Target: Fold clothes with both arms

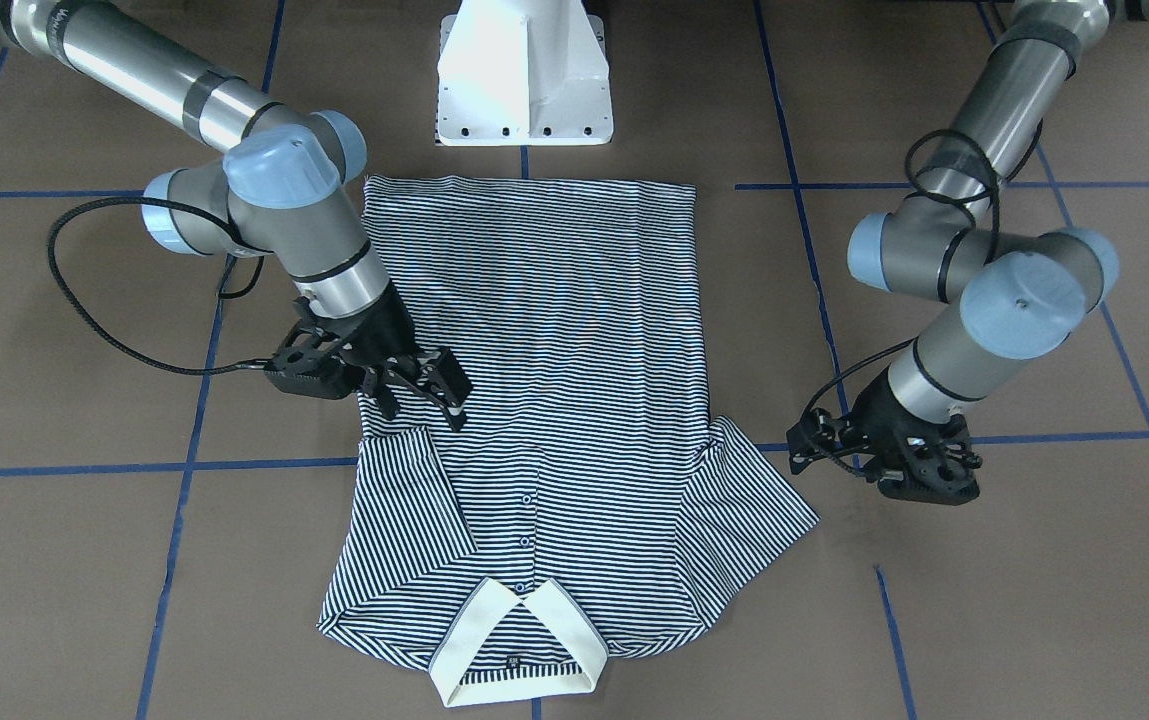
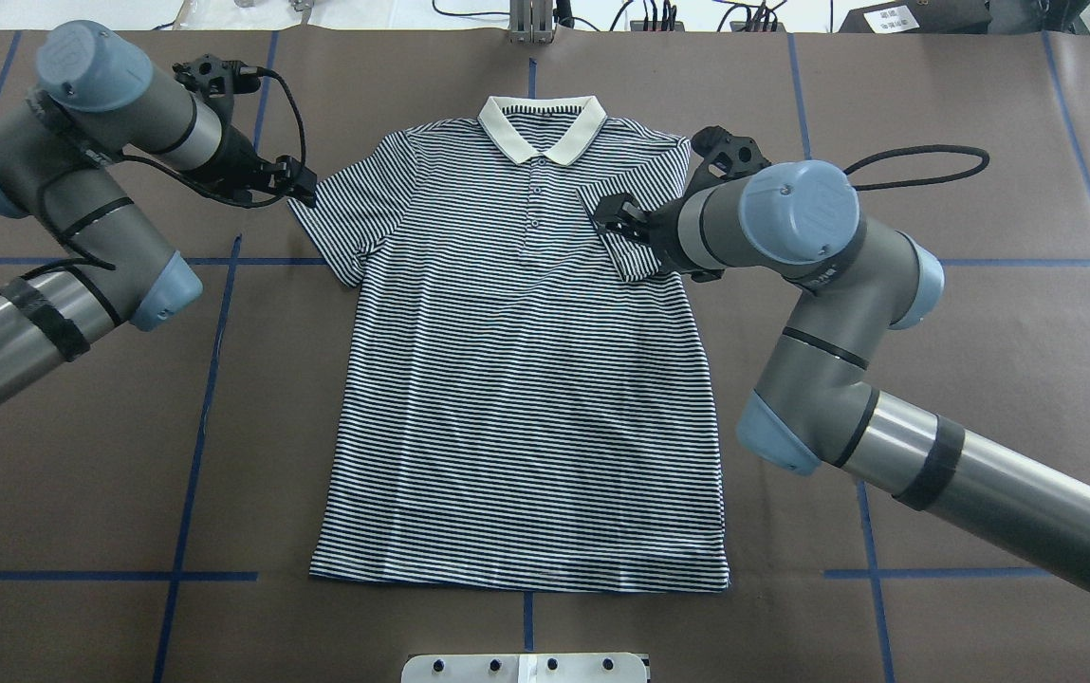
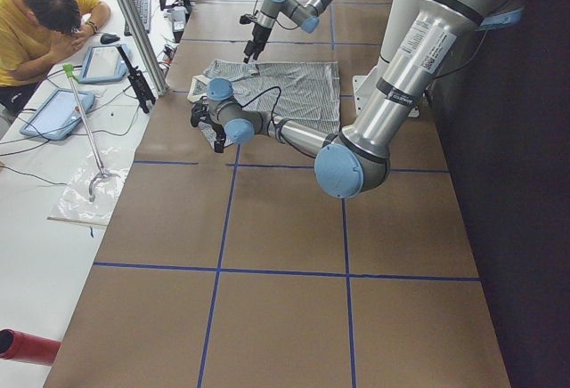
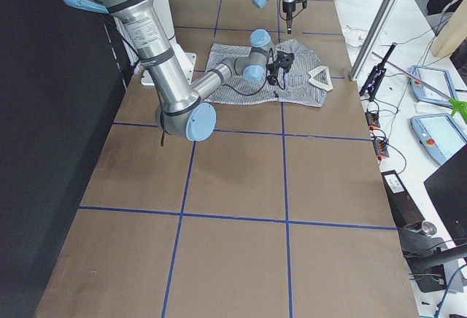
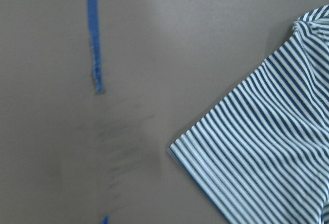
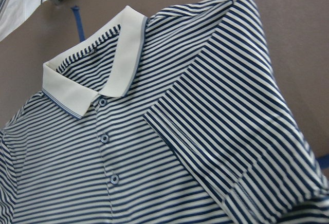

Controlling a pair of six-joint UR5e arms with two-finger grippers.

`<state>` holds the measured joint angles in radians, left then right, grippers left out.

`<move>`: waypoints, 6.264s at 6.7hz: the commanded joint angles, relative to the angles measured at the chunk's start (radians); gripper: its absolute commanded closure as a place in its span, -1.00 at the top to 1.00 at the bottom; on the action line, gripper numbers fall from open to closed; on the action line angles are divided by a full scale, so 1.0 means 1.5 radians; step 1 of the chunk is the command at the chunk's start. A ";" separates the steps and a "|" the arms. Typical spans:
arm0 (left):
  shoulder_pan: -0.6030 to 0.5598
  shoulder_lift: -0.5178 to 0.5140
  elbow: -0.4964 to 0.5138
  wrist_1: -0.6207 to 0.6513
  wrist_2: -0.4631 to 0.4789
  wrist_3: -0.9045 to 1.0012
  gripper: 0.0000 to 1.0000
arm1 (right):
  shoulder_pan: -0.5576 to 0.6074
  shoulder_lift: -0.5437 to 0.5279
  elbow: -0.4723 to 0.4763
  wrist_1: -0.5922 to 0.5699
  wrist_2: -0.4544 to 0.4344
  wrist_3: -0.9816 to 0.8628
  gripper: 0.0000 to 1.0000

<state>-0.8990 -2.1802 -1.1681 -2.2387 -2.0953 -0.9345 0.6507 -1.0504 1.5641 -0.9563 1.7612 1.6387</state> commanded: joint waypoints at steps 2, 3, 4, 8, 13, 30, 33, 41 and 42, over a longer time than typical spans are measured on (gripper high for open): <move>0.029 -0.023 0.064 -0.025 0.039 -0.016 0.36 | 0.002 -0.038 0.039 0.002 0.018 -0.002 1.00; 0.029 -0.024 0.070 -0.034 0.039 -0.016 -0.14 | 0.002 -0.039 0.041 0.002 0.019 -0.002 1.00; 0.028 -0.031 0.069 -0.034 0.036 -0.020 -0.99 | 0.001 -0.039 0.039 0.002 0.018 -0.002 1.00; 0.002 -0.054 0.050 -0.027 -0.014 -0.025 -1.00 | -0.002 -0.042 0.035 0.002 0.012 -0.004 1.00; 0.098 -0.175 0.083 0.022 0.097 -0.196 -1.00 | 0.004 -0.070 0.056 0.005 0.017 -0.044 1.00; 0.151 0.065 -0.253 0.014 0.065 -0.236 0.53 | -0.420 -0.277 0.326 -0.263 -0.275 0.236 0.51; 0.153 0.065 -0.256 0.014 0.066 -0.235 0.59 | -0.421 -0.276 0.331 -0.262 -0.274 0.239 -1.00; 0.275 0.137 -0.364 0.027 0.192 -0.380 0.66 | -0.419 -0.276 0.366 -0.262 -0.274 0.237 -1.00; 0.309 0.206 -0.439 0.062 0.200 -0.410 0.65 | -0.418 -0.277 0.368 -0.262 -0.273 0.236 -1.00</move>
<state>-0.5049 -1.9663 -1.7153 -2.1869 -1.8385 -1.4884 0.0218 -1.4643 2.1110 -1.3499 1.3503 1.9939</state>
